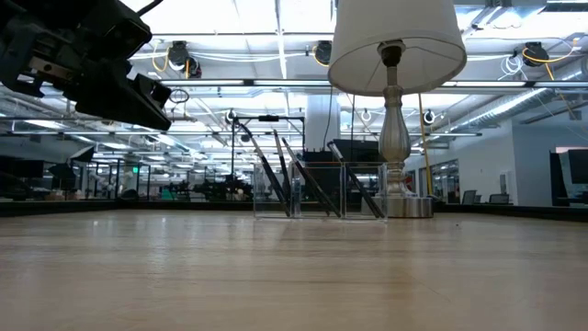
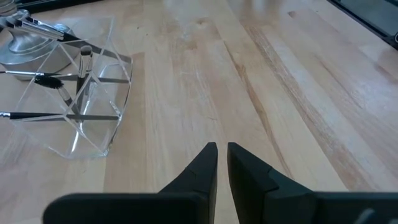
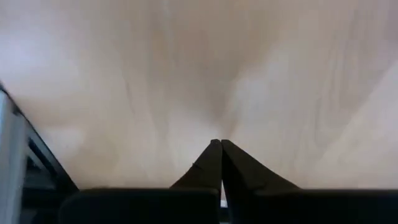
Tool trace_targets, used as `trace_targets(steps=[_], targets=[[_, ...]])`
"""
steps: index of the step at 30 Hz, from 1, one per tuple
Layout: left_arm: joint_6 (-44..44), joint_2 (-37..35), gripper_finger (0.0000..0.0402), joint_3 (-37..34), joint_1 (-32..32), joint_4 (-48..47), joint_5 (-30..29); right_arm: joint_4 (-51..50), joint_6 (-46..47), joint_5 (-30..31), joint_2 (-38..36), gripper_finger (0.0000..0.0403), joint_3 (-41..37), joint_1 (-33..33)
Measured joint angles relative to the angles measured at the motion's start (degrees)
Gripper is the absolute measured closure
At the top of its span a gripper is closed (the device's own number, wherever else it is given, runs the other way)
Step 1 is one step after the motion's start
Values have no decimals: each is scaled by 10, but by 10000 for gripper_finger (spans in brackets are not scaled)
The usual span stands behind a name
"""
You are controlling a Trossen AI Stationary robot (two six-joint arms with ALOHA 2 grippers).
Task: Pick & Place Makeup Brushes
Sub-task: Put the black eyeshadow brush into the transparent organizer
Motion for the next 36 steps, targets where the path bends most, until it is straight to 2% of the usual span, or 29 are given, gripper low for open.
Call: trace_targets(steps=[6, 13, 19, 24, 26, 28, 31, 33, 36], targets=[[-5, 0, 355, 0, 0, -5, 5, 1, 25, -78, 0, 403, -38, 1], [-6, 0, 355, 0, 0, -14, 5, 45, 110, -195, 0, 403, -98, 29], [-4, 0, 355, 0, 0, -2, 5, 30, 156, -206, 0, 403, -120, 40], [-2, 0, 355, 0, 0, 1, 5, 5, 172, -175, -1, 403, -123, 34], [-2, 0, 355, 0, 0, 1, 5, 8, 150, -168, -1, 403, -119, 29], [-2, 0, 355, 0, 0, 0, 5, 5, 128, -124, 0, 403, -101, 24], [-2, 0, 355, 0, 0, 0, 5, -12, 82, -23, 1, 403, -45, 10], [-2, 0, 355, 0, 0, 0, 5, -50, 57, 30, 0, 403, -14, 1], [-3, 0, 355, 0, 0, 0, 5, -121, 53, 62, 0, 403, 14, -8]])
